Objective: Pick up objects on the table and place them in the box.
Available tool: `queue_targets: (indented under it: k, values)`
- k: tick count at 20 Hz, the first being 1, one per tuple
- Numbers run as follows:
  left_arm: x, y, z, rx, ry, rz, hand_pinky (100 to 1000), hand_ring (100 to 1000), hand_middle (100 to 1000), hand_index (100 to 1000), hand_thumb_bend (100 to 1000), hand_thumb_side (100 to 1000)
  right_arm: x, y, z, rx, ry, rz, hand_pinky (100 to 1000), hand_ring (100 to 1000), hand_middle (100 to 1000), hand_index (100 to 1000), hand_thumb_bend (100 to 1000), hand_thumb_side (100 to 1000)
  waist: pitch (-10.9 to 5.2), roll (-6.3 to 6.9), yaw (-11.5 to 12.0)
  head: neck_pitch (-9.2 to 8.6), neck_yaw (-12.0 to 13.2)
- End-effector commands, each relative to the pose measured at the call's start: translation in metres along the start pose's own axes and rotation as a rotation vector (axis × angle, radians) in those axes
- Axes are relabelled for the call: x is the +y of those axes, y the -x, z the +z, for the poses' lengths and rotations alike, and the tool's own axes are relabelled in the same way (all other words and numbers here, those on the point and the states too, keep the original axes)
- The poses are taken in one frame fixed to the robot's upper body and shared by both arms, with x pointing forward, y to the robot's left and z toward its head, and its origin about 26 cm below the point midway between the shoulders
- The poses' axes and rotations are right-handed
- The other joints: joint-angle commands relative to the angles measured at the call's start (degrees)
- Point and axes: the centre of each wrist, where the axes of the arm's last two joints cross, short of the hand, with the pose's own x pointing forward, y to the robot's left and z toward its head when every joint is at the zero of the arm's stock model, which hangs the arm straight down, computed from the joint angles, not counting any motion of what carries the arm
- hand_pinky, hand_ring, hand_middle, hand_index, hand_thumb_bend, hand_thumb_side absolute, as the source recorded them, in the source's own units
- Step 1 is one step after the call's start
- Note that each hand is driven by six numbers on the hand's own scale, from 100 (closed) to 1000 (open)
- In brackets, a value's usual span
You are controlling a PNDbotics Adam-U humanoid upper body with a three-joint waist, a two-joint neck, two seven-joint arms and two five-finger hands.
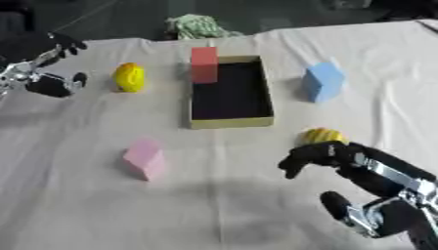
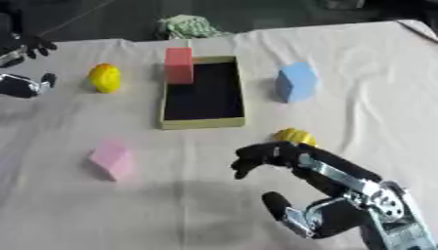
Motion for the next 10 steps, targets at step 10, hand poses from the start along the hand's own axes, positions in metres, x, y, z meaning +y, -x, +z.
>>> queue_targets:
  k: [10]
  values:
    - [0.020, -0.011, -0.005, 0.001, -0.056, -0.034, 794, 744, 753, 925, 171, 349, -0.008, -0.008, -0.011, -0.059, -0.020, 0.034, 806, 837, 699, 936, 100, 434, 0.45, -0.44, -1.5, -2.33, 1.1]
